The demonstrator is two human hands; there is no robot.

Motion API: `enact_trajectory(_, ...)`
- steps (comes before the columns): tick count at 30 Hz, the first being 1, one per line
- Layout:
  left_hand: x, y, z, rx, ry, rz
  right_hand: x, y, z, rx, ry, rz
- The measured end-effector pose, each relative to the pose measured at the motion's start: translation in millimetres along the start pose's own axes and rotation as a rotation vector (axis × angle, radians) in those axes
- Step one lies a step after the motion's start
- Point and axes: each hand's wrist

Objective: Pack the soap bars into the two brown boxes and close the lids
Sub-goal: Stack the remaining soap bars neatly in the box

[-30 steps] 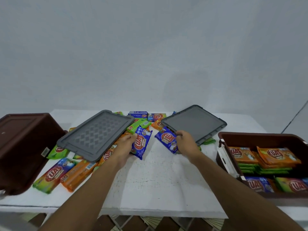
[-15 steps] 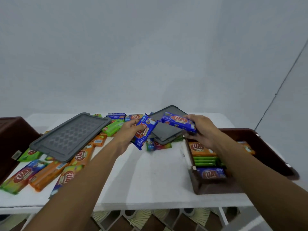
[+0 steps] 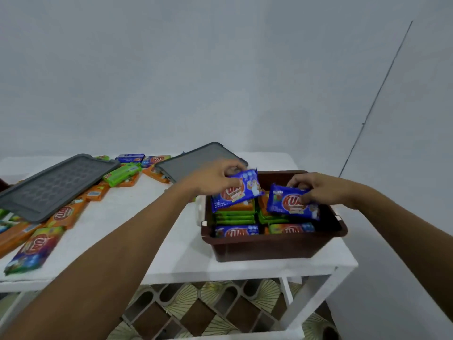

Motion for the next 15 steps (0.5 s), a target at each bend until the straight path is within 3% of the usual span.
enact_trajectory(5, -38, -7, 0, -0.038, -0.415, -0.341, -7, 3, 5, 0.126, 0.371, -0.218)
enact_trajectory(9, -54, -6, -9, 0.003, -0.691, -0.380, -24, -7, 21, 0.161, 0.715, -0.174)
enact_trajectory(15, -57, 2, -6, -0.003, -0.701, -0.406, -20, -9, 24, 0.177, 0.731, -0.234)
Point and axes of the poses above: each hand's wrist, its own y-axis away from the middle knuckle, its own x-axis out of the back of the hand, z = x × y, and after that the axes turned 4 degrees about -y, right-handed
